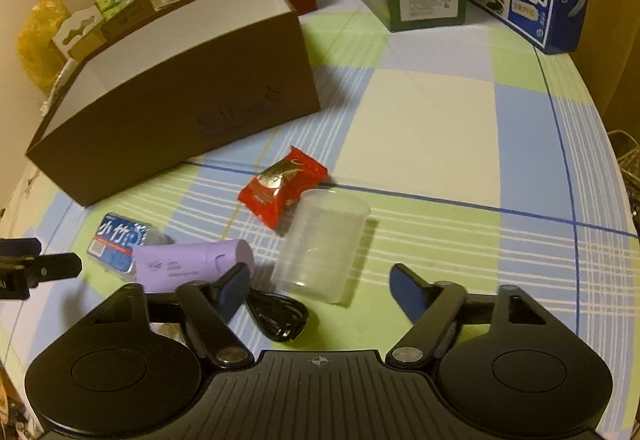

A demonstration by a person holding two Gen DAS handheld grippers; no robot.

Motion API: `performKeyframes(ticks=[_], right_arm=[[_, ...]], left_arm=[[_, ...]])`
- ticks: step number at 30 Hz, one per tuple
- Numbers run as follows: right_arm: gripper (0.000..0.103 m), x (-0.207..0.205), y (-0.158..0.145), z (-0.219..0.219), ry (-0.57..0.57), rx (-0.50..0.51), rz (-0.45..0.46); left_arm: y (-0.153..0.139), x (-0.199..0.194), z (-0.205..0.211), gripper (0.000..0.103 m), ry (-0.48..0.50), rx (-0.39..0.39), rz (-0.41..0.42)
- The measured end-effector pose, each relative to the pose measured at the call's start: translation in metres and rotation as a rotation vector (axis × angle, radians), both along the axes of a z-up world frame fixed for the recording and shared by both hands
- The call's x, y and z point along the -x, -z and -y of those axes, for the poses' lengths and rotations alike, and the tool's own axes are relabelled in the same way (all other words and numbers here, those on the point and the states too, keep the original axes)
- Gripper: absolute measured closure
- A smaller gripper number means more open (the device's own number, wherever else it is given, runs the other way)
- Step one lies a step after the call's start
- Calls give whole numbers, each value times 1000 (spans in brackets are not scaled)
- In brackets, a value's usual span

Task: Organize objects

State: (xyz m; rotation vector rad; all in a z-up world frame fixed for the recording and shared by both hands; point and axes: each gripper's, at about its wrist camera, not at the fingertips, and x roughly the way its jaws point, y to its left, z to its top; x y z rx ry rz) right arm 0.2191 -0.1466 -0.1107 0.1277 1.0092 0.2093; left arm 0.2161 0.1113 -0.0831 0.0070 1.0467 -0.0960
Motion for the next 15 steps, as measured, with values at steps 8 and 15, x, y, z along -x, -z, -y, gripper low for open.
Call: performKeyframes(ticks=[8,15], right_arm=[[34,-6,5,2,18,-7,-15],[34,-9,6,7,30,-7,-26]], left_arm=[[31,-17,17,8,64,-34,-37],[43,-29,15,17,86,-30,-28]])
